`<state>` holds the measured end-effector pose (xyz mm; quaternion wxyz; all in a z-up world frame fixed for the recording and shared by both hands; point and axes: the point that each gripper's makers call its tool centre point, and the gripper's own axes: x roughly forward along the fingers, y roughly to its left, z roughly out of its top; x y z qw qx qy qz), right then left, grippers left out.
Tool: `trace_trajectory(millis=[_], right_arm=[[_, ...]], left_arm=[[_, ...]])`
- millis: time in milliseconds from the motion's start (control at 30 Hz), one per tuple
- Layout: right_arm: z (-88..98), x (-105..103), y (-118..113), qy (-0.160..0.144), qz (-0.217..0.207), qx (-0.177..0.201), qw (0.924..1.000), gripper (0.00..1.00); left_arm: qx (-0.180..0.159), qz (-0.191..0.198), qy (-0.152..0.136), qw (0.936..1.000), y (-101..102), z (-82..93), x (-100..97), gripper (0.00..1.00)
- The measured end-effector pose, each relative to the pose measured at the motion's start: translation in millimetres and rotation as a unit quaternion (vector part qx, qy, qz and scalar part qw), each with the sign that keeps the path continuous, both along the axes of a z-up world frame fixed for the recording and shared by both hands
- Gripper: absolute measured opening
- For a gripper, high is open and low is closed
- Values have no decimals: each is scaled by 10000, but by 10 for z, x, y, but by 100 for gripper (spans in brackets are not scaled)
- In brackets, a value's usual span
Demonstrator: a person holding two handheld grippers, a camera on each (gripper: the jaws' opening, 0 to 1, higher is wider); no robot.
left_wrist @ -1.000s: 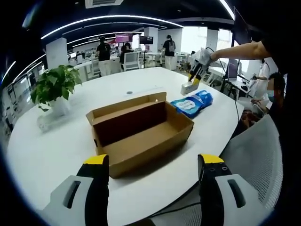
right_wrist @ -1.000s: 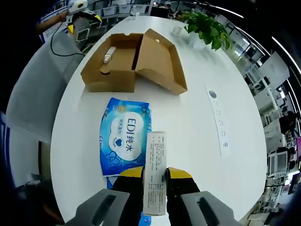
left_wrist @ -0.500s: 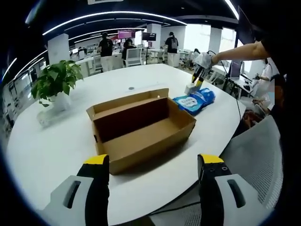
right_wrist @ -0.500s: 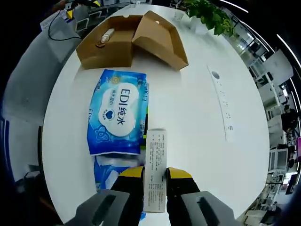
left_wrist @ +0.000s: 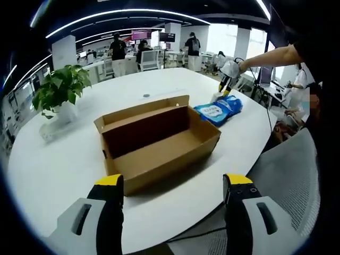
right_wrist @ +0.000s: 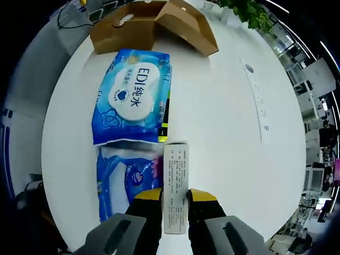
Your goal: Operate the shoe box by opening the lid, removing the specified soft item, and placing it in the target area until the item is outside and the box remains undamaged.
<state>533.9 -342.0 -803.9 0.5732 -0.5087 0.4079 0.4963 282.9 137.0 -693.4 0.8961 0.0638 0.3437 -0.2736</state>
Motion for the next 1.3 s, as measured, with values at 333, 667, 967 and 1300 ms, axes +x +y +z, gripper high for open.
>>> trace_trajectory(millis=[333, 667, 967, 1300], right_arm=[[24, -4, 3, -85, -59, -41, 9999, 14], [102, 77, 14, -340, -101, -56, 9994, 17], [305, 80, 102, -562, -687, 397, 9953, 27], [586, -58, 195, -603, -1673, 1099, 9779, 38]], left_arm=[[40, -85, 24, 10000, -45, -16, 5, 79], [94, -128, 11, 9999, -23, -24, -6, 78], [261, -236, -32, 9994, 76, -35, 41, 77], [309, -318, -129, 9989, 198, 6, 108, 75]])
